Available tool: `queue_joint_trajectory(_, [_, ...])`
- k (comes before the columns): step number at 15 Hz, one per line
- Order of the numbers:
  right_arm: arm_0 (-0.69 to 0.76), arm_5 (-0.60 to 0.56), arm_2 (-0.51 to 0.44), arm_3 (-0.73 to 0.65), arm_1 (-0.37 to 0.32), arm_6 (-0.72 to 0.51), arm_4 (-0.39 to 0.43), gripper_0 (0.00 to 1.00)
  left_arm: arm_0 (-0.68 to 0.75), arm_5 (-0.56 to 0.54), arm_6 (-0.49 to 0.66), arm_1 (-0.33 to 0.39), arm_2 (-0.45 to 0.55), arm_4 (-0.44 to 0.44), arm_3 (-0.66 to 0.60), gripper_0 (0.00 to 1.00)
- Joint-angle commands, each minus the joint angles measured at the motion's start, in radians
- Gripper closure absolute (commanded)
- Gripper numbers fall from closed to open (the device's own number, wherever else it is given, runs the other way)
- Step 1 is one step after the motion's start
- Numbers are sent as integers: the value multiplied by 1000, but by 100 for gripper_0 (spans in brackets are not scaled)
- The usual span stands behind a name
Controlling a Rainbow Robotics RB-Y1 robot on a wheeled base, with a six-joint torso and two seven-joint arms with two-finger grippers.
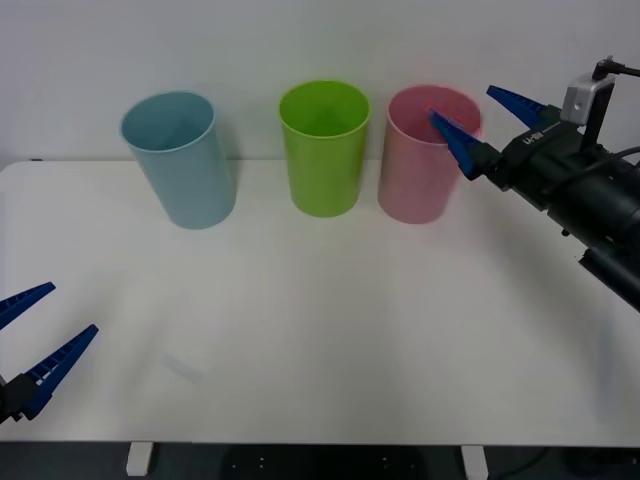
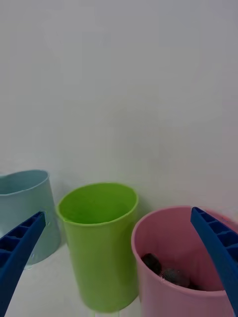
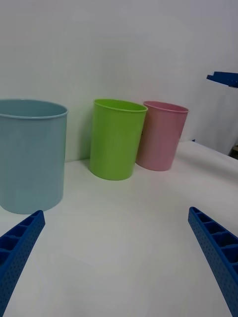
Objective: Grasp the object on the table and drop it into the matching bin: aluminum can to the light blue bin, PET bottle to the pink bin.
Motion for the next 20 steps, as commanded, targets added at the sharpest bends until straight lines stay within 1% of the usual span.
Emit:
queue_joint_trajectory(1, [67, -111, -51, -33, 1, 12, -24, 0, 0, 0, 0, 0, 0, 0, 0, 0])
queue_joint_trajectory(4, [135, -255, -105, -37, 1, 38, -44, 0, 0, 0, 0, 0, 0, 0, 0, 0])
queue_joint_trajectory(7, [187, -384, -151, -36, -1, 73, -44, 0, 0, 0, 0, 0, 0, 0, 0, 0])
queue_joint_trajectory(10, [250, -462, -180, -36, -1, 202, -55, 0, 0, 0, 0, 0, 0, 0, 0, 0])
queue_joint_trajectory(11, [271, -490, -191, -37, 1, 228, -55, 0, 0, 0, 0, 0, 0, 0, 0, 0])
queue_joint_trajectory(15, [371, -531, -205, -36, 1, 331, -57, 0, 0, 0, 0, 0, 0, 0, 0, 0])
queue_joint_trajectory(16, [388, -533, -205, -36, 2, 332, -58, 0, 0, 0, 0, 0, 0, 0, 0, 0])
queue_joint_trajectory(20, [448, -544, -219, -36, 45, 354, -60, 0, 0, 0, 0, 0, 0, 0, 0, 0])
